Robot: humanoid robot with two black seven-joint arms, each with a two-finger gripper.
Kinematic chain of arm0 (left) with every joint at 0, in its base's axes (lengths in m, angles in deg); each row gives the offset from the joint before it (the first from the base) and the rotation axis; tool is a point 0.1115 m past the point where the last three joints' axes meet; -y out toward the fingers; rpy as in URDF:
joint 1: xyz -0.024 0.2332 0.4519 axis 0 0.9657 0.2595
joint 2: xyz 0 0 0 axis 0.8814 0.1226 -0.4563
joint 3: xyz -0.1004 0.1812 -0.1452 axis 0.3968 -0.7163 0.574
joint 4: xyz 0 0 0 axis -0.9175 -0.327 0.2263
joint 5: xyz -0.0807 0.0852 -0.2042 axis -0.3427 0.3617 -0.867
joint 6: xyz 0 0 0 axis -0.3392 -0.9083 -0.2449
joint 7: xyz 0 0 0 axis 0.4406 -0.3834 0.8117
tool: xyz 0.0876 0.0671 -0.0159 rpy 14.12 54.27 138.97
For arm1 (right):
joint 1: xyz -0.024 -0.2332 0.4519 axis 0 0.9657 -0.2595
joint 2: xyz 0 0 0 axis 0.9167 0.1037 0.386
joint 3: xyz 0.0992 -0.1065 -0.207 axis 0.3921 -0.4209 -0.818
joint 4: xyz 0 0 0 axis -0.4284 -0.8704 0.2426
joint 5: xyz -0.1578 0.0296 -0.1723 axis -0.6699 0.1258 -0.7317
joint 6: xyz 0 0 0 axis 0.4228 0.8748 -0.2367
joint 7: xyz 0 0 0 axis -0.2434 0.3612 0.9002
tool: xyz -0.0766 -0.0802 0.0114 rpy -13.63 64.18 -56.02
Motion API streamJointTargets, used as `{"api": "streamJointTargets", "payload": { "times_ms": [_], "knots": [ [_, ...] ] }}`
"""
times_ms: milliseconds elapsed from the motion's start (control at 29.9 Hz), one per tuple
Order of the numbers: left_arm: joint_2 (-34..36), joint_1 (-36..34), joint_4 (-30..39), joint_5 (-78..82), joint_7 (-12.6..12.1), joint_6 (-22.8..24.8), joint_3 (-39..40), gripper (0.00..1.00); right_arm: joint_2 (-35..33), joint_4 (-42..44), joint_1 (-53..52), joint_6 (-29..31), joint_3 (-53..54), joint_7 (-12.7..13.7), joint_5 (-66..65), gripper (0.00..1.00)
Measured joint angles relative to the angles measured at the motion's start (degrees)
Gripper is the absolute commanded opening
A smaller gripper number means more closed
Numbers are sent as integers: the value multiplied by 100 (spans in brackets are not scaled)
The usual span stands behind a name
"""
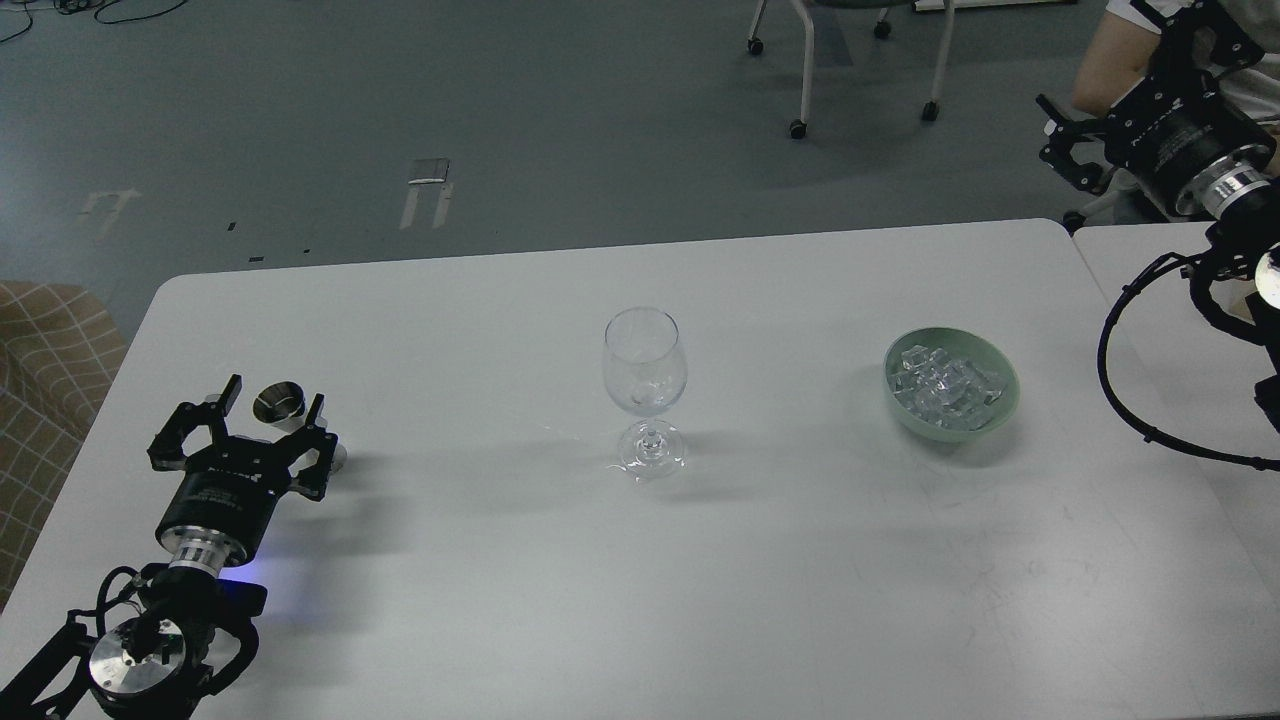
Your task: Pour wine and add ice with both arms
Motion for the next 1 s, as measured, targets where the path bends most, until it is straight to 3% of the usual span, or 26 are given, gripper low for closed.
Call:
{"api": "streamJointTargets", "payload": {
  "times_ms": [568,1002],
  "knots": [
    [-44,226,91,-35,-81,-154,54,77,-15,11,53,0,61,0,1,100],
    [-255,162,90,-90,-273,-838,229,76,-24,18,97,-4,114,-8,7,100]
  ]
}}
